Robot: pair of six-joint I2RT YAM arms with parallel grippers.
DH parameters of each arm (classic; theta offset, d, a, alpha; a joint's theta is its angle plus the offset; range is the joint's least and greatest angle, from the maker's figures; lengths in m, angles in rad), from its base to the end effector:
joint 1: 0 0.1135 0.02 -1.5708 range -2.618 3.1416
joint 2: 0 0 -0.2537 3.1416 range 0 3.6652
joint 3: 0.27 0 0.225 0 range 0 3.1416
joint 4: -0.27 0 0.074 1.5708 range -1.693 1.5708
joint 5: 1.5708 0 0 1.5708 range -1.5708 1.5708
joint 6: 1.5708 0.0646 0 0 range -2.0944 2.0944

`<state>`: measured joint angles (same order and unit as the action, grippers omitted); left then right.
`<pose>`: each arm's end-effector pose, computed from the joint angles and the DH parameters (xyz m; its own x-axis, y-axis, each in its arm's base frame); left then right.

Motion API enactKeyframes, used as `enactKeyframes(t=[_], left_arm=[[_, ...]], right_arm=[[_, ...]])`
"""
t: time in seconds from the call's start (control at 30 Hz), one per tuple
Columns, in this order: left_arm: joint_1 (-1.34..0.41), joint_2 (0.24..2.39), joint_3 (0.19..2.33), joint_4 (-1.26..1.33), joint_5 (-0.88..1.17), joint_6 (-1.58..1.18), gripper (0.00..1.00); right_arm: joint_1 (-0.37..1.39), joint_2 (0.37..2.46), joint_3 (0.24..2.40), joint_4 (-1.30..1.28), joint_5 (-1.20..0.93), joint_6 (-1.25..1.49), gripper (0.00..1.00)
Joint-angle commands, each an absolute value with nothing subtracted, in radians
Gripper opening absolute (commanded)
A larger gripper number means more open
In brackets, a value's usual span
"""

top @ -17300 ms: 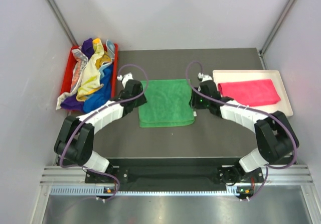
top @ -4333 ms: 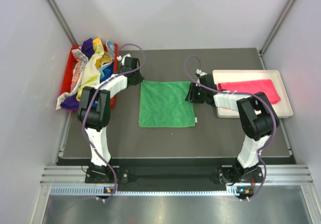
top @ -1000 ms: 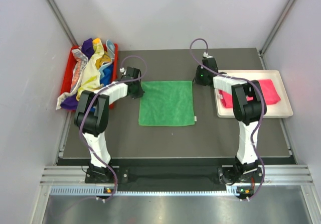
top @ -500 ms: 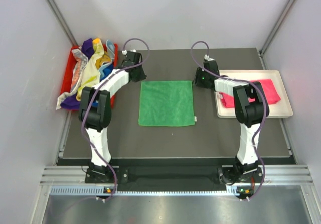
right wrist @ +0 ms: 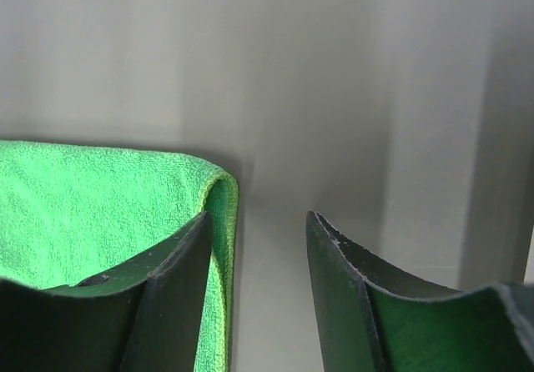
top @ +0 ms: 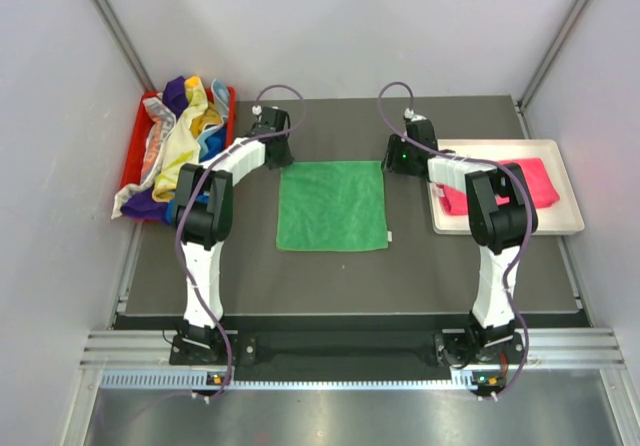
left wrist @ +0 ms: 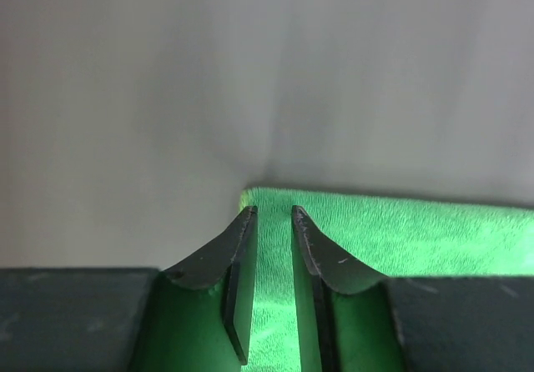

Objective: Fold and stack the towels
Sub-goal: Fold the towel

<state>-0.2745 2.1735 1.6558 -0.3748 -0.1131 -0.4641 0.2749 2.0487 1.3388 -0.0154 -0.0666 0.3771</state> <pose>0.4531 -0.1200 0.1597 -0.7603 -0.2480 -0.6004 -0.1556 0.9669 -0.2023 0.4260 0.1246 0.1511 -0.7110 0.1812 -0.6795 -0.0613 0.9466 0.3166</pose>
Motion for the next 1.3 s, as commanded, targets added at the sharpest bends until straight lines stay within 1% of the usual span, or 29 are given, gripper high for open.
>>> enactKeyframes(t=[0.0, 0.07, 0.17, 0.27, 0.3, 0.4, 0.43, 0.47, 0.53, 0.73, 0.83, 0.87, 1.03, 1.27], left_arm=[[-0.268, 2.194, 1.704, -0.353, -0.149, -0.434, 0.28], [-0.268, 2.194, 1.698, -0.345, -0.149, -0.430, 0.31], [-0.268, 2.204, 1.704, -0.336, -0.141, -0.423, 0.32], [-0.268, 2.194, 1.692, -0.334, -0.144, -0.419, 0.37], [-0.268, 2.181, 1.680, -0.324, -0.146, -0.419, 0.40], [-0.267, 2.125, 1.632, -0.275, -0.159, -0.416, 0.44], [-0.268, 2.091, 1.603, -0.249, -0.173, -0.413, 0.47], [-0.268, 2.074, 1.591, -0.233, -0.178, -0.411, 0.48], [-0.268, 2.031, 1.559, -0.213, -0.196, -0.408, 0.50], [-0.268, 1.991, 1.537, -0.233, -0.238, -0.417, 0.51], [-0.268, 1.991, 1.520, -0.221, -0.206, -0.417, 0.52], [-0.267, 1.997, 1.525, -0.221, -0.193, -0.416, 0.51], [-0.264, 2.060, 1.569, -0.253, -0.094, -0.408, 0.51], [-0.264, 2.151, 1.629, -0.313, -0.115, -0.391, 0.51]], right_arm=[[0.284, 2.039, 1.379, 0.003, -0.078, 0.348, 0.50], [0.284, 2.037, 1.382, 0.005, -0.080, 0.345, 0.50], [0.287, 2.040, 1.393, 0.003, -0.081, 0.334, 0.50], [0.285, 2.025, 1.387, 0.011, -0.077, 0.336, 0.51], [0.285, 2.020, 1.376, 0.014, -0.066, 0.337, 0.51], [0.285, 1.994, 1.347, 0.035, -0.019, 0.357, 0.52], [0.285, 1.985, 1.342, 0.035, -0.005, 0.365, 0.52], [0.287, 1.971, 1.335, 0.035, 0.053, 0.377, 0.52], [0.282, 1.956, 1.319, 0.032, 0.084, 0.406, 0.52], [0.284, 1.928, 1.309, 0.055, 0.040, 0.399, 0.52], [0.290, 1.930, 1.315, 0.063, 0.003, 0.380, 0.52], [0.294, 1.942, 1.319, 0.061, -0.052, 0.370, 0.52], [0.316, 1.993, 1.364, 0.026, -0.084, 0.339, 0.51], [0.334, 2.074, 1.446, -0.061, -0.060, 0.305, 0.51]])
